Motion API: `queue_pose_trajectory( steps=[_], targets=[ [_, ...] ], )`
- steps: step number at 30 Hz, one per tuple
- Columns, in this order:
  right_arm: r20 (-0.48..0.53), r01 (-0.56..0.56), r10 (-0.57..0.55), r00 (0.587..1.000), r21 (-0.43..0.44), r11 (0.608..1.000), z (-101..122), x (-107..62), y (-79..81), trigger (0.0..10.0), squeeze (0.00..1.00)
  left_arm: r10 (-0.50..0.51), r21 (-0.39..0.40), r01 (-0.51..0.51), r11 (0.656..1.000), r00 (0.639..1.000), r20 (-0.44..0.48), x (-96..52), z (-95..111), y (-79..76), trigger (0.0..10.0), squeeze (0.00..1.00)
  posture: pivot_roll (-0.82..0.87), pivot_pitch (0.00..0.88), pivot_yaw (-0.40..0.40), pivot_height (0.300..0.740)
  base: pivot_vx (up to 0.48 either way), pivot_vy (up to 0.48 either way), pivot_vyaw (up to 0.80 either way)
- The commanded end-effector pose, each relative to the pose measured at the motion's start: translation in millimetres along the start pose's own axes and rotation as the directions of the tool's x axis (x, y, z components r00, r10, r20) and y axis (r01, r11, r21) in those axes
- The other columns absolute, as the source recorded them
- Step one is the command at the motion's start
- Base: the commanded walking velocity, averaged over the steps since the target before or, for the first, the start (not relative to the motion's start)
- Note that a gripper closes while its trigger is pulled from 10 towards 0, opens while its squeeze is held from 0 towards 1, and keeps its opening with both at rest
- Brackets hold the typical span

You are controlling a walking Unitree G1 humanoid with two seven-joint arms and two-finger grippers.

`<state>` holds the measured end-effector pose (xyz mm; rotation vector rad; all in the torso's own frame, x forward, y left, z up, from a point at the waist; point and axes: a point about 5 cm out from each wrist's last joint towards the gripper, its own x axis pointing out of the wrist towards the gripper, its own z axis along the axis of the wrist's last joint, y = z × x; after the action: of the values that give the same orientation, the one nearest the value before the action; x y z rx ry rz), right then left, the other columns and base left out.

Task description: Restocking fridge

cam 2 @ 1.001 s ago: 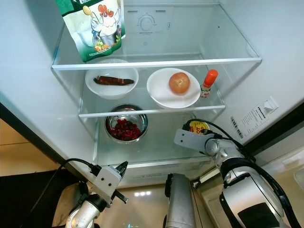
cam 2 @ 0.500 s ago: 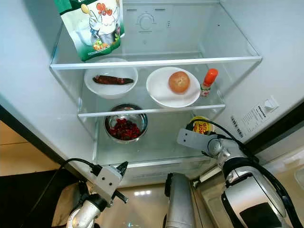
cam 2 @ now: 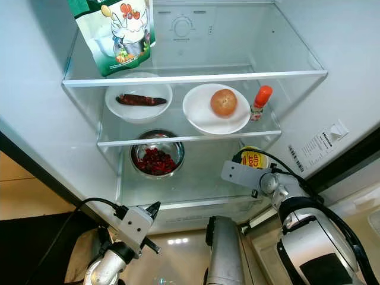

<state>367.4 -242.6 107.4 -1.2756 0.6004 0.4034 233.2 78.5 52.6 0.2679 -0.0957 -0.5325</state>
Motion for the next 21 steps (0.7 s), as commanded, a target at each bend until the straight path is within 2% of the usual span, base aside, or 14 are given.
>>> queue_pose_trajectory(
  steps=[1, 2, 3, 14, 21],
  targets=[
    [-0.009, -0.016, 0.016, 1.0, 0.011, 1.0, -5, -0.1, 3.9, 10.0, 0.0, -0.016, -0.008, 0.016, 1.0, 0.999, -0.034, -5.1, -7, -5.9, 10.0, 0.0, -0.02, 0.29, -0.05, 0.415, 0.0, 0.0, 0.0],
    [-0.004, -0.022, 0.022, 1.0, 0.008, 1.0, -4, 0.3, 5.3, 0.9, 0.0, -0.016, -0.008, 0.016, 1.0, 0.999, -0.034, -5.2, -7, -6.0, 10.0, 0.0, -0.02, 0.29, -0.05, 0.415, 0.0, 0.0, 0.0],
    [0.0, -0.027, 0.027, 1.0, 0.006, 1.0, -3, 0.7, 6.3, 0.0, 0.0, -0.016, -0.008, 0.016, 1.0, 0.999, -0.034, -5.2, -7, -6.2, 10.0, 0.0, -0.02, 0.29, -0.05, 0.415, 0.0, 0.0, 0.0],
    [0.026, -0.034, 0.034, 0.999, 0.008, 0.999, 1, 2.2, 11.3, 0.0, 0.0, -0.015, -0.009, 0.015, 1.0, 0.999, -0.034, -5.1, -7, -6.3, 10.0, 0.0, -0.02, 0.292, -0.052, 0.415, 0.0, 0.0, 0.0],
    [0.104, -0.078, 0.075, 0.992, 0.025, 0.997, 10, 0.5, 7.6, 0.0, 0.0, -0.017, -0.01, 0.017, 1.0, 0.999, -0.032, -3.5, -7, -6.8, 10.0, 0.0, -0.03, 0.288, -0.052, 0.415, 0.0, 0.0, 0.0]
  ],
)
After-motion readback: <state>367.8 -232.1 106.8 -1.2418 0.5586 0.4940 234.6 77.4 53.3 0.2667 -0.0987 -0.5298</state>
